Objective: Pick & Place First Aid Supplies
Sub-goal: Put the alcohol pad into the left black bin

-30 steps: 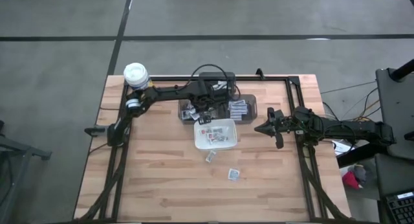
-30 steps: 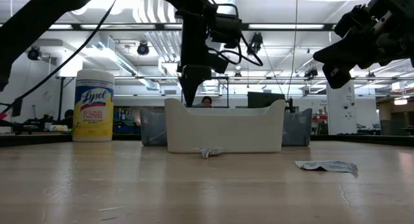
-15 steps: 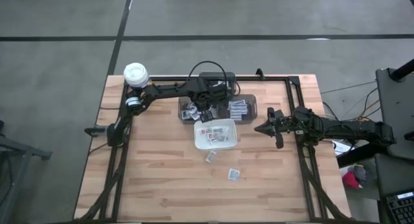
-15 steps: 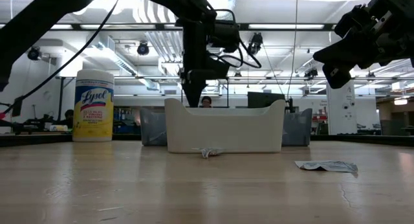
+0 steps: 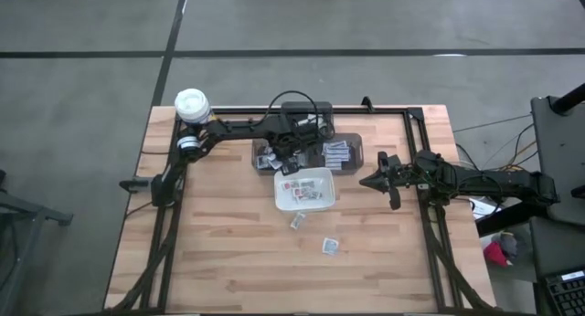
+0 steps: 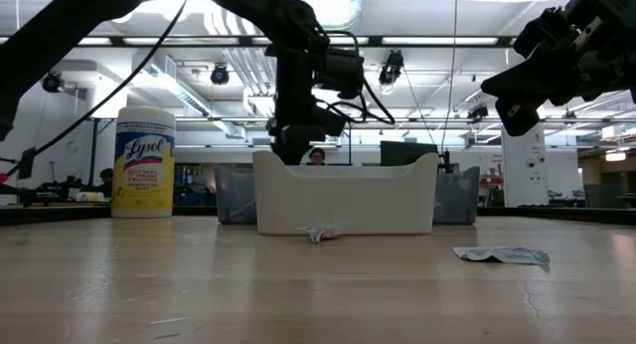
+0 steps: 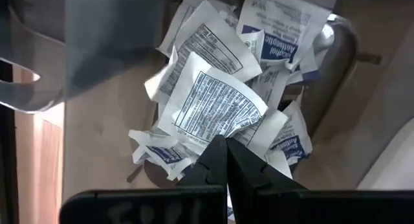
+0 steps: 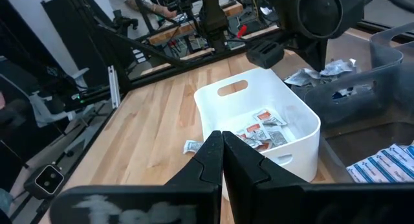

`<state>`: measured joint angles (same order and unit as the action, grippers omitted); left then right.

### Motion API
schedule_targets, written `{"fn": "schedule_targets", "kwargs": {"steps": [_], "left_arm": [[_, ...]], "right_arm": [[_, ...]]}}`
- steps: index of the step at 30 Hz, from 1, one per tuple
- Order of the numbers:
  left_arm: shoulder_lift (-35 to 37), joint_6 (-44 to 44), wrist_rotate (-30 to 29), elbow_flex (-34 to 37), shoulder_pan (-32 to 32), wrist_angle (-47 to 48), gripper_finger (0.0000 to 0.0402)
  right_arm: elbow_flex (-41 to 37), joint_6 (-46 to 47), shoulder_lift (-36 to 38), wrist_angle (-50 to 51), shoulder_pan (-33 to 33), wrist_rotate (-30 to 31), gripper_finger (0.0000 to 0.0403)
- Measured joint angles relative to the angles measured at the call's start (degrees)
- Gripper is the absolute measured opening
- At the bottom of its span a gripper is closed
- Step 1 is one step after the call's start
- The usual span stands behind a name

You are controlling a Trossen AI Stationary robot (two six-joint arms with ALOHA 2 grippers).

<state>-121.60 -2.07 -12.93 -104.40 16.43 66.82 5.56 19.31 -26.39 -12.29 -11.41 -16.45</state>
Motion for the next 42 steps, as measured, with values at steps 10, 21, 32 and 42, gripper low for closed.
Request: {"fn": "schedule_targets", "kwargs": {"steps": [10, 21, 32, 42], "left_arm": [[0.02, 0.58, 0.0, 0.0, 0.0, -0.72, 0.0], [3.96, 1.84, 0.22, 0.0, 0.11, -0.82, 0.0085], [13.19, -6.78, -0.4, 0.0, -1.34, 0.96, 0.0158], [21.14, -16.38, 1.75, 0.59, -10.77, 0.66, 0.0158]], "right_arm": [[0.0, 0.03, -0.02, 0.0, 0.0, 0.0, 0.0008], [0.0, 0.12, -0.02, -0.02, 0.0, 0.0, 0.0008], [0.0, 0.15, 0.0, -0.08, -0.01, 0.0, 0.0008], [0.0, 0.17, -0.02, -0.29, 0.01, -0.01, 0.0008]]}}
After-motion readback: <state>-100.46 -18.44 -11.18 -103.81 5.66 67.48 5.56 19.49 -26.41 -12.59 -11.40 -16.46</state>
